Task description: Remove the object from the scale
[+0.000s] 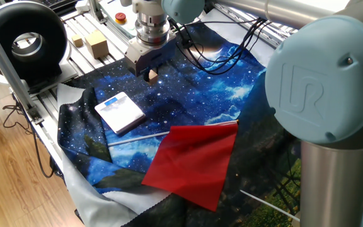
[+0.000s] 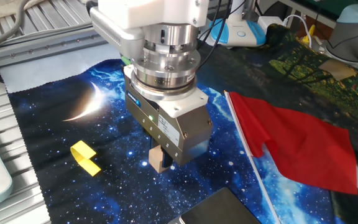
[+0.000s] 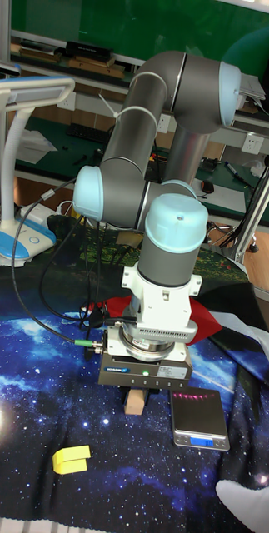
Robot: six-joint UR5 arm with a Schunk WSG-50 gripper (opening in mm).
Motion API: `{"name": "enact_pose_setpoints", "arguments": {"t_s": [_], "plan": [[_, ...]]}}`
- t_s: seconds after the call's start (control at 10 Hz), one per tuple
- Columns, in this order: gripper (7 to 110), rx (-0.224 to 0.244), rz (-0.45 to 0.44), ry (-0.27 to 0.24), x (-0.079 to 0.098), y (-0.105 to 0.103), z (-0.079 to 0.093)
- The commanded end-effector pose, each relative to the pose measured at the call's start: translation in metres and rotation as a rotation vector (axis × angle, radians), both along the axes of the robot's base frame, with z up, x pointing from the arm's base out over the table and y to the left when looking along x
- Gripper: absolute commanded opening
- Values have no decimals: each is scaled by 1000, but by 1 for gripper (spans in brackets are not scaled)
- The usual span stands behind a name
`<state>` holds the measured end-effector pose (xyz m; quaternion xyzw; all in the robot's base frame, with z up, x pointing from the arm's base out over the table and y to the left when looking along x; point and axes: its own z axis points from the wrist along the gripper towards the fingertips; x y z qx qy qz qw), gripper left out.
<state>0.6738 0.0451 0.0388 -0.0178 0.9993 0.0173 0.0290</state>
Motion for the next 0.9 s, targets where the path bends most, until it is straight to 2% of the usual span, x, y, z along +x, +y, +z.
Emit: {"name": "enact_pose_setpoints", "arguments": {"t_s": [0.0, 0.4, 0.6, 0.8], "plan": [[7, 8, -6, 3, 0, 1, 1], [7, 7, -11, 6, -1, 0, 1], [7, -13, -16, 49, -12, -5, 1], [7, -17, 18, 85, -21, -6, 1]]}}
